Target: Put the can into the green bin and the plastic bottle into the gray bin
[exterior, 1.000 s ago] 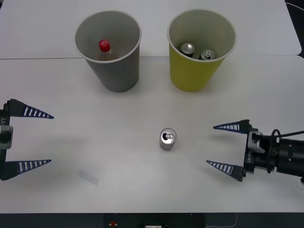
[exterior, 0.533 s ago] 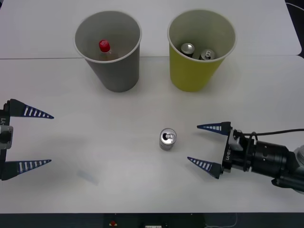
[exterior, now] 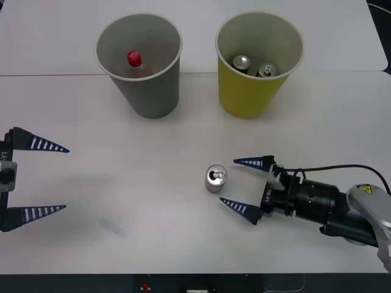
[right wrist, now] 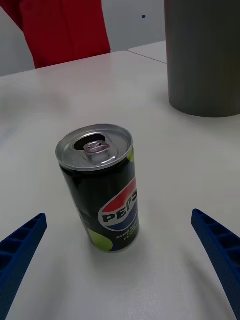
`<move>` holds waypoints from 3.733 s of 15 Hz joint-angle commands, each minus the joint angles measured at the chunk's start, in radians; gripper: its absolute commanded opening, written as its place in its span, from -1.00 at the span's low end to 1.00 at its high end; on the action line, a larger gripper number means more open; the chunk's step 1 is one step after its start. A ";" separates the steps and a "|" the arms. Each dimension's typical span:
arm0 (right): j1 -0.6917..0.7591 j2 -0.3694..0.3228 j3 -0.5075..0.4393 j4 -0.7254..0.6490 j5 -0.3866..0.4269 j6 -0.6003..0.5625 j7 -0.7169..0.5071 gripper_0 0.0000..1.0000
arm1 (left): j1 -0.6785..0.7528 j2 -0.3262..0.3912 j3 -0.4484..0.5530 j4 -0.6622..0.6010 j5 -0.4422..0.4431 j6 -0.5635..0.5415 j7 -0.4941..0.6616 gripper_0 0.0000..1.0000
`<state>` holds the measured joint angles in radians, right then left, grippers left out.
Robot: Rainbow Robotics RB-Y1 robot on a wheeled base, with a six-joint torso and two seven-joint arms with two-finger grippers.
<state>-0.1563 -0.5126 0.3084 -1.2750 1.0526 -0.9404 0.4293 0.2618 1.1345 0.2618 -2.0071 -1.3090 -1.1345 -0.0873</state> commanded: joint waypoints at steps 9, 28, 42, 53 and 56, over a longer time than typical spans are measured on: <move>-0.042 0.082 0.029 0.008 0.081 0.068 -0.015 -0.45 | 0.000 0.000 0.000 0.000 0.000 0.000 0.000 1.00; -0.075 -0.064 0.067 -0.142 0.072 0.002 -0.389 -1.00 | 0.000 0.000 0.000 0.000 0.000 0.000 0.000 1.00; -0.025 -0.477 0.037 -0.647 0.152 0.187 -1.209 -1.00 | 0.000 0.000 0.000 0.000 0.000 0.000 0.000 1.00; -0.097 -0.475 -0.489 -0.808 0.403 -0.400 -1.862 -1.00 | 0.000 0.000 0.000 0.000 0.000 0.000 0.000 1.00; -0.270 -0.474 -0.489 -0.678 0.403 -0.540 -1.862 -1.00 | 0.000 0.000 0.000 0.000 0.000 0.000 0.000 1.00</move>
<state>-0.3837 -0.9875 -0.1821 -1.9900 1.4549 -1.4478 -1.4327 0.2618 1.1345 0.2618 -2.0071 -1.3090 -1.1345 -0.0873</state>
